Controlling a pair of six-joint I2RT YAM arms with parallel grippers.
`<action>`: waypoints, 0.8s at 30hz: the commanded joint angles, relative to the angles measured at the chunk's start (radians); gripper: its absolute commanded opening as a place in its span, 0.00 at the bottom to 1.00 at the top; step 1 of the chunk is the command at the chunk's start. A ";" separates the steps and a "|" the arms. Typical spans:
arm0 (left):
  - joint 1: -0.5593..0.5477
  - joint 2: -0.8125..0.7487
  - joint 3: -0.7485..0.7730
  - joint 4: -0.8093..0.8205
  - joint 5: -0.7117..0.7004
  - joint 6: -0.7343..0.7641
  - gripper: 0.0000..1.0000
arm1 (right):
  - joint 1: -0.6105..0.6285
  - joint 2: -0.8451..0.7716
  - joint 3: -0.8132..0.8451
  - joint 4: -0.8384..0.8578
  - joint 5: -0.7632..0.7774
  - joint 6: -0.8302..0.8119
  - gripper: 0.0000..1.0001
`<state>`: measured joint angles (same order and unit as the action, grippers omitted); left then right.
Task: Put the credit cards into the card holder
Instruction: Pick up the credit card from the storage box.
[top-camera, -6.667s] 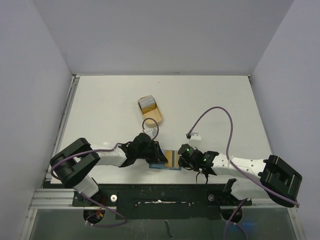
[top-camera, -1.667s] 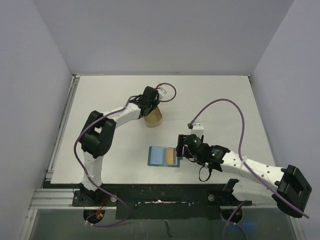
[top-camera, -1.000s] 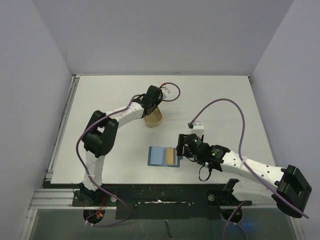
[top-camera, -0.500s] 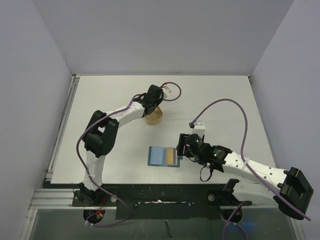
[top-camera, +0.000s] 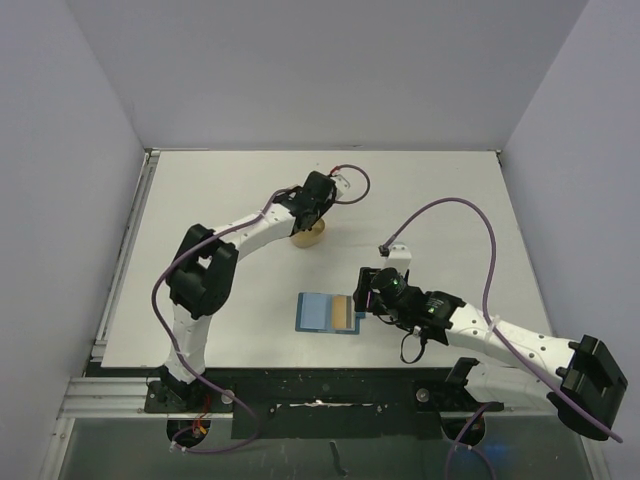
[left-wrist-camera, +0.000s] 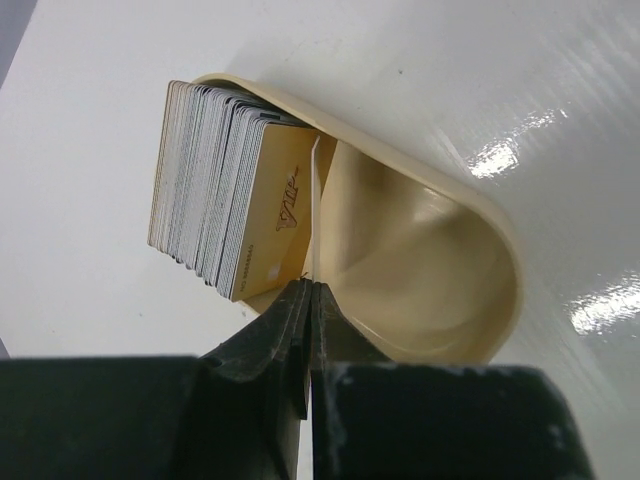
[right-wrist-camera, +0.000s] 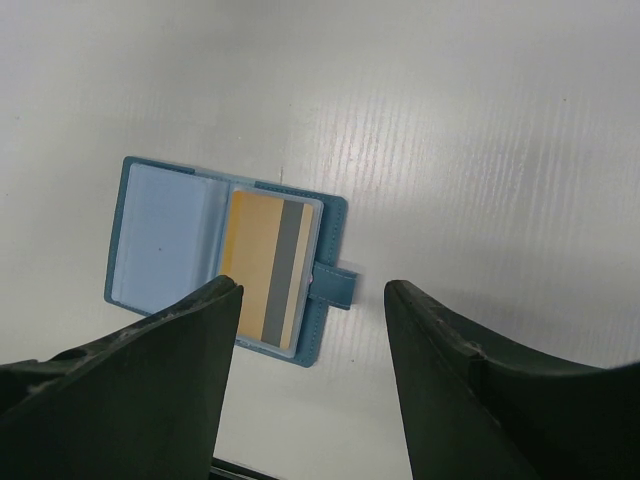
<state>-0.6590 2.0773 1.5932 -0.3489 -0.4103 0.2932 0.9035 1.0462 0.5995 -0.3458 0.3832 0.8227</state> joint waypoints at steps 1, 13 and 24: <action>-0.004 -0.126 0.073 -0.059 0.040 -0.109 0.00 | 0.000 -0.044 0.012 0.030 -0.006 0.010 0.60; 0.016 -0.386 -0.156 -0.026 0.405 -0.411 0.00 | -0.004 -0.134 0.027 0.113 -0.083 0.048 0.59; 0.137 -0.678 -0.555 0.281 0.818 -0.794 0.00 | -0.009 -0.143 0.045 0.236 -0.142 0.122 0.45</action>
<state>-0.5716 1.4952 1.1110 -0.2657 0.1848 -0.3042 0.9028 0.9226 0.6006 -0.2188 0.2657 0.9096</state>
